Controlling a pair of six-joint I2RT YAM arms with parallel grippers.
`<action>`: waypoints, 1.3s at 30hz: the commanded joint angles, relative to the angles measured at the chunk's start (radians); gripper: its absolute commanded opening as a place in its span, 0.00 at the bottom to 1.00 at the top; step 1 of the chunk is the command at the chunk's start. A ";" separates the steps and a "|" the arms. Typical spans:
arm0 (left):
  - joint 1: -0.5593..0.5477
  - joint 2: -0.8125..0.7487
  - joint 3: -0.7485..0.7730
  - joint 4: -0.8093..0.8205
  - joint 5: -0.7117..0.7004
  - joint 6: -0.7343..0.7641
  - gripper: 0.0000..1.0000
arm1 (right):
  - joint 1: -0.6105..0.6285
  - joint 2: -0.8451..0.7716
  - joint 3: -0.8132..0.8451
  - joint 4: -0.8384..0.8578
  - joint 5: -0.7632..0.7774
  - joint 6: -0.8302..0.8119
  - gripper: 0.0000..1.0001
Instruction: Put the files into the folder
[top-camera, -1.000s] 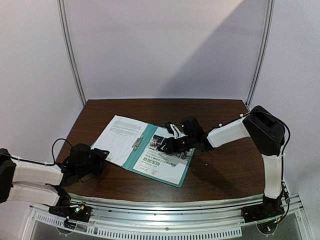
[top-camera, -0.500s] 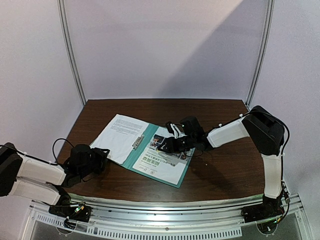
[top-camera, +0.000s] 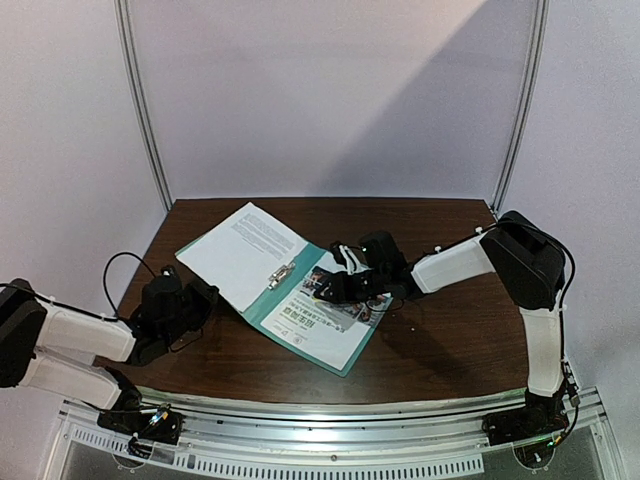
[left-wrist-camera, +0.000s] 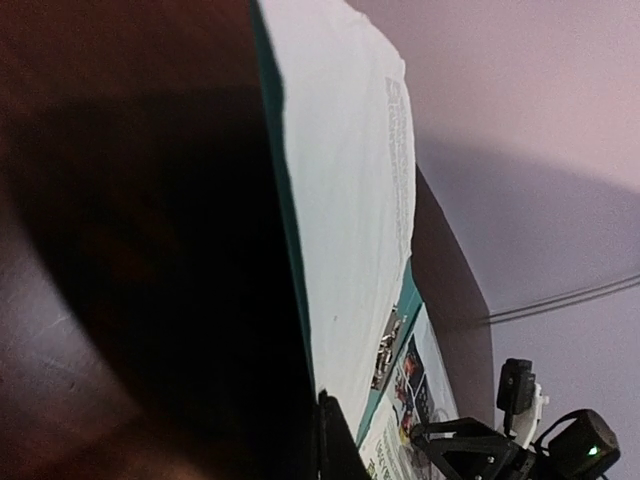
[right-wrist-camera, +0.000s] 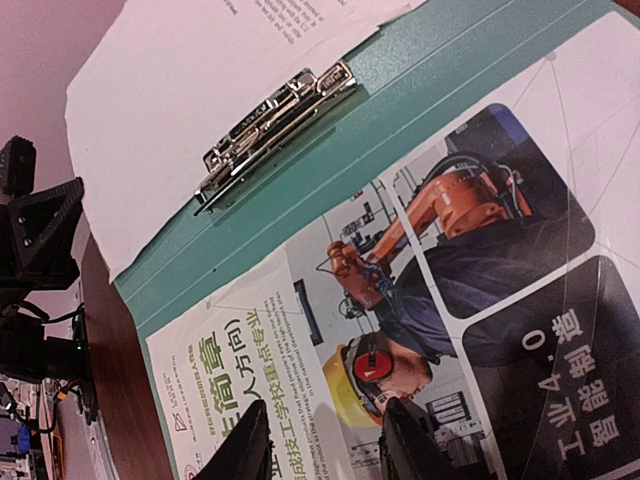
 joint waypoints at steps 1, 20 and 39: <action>-0.028 0.001 0.049 0.031 -0.034 0.161 0.00 | -0.006 0.032 0.011 -0.080 0.021 0.003 0.37; -0.269 -0.079 0.296 -0.217 -0.239 0.735 0.00 | -0.199 -0.322 -0.020 -0.410 0.202 -0.046 0.41; -0.737 0.338 0.671 -0.556 -0.451 1.367 0.00 | -0.383 -0.590 -0.215 -0.559 0.305 -0.057 0.43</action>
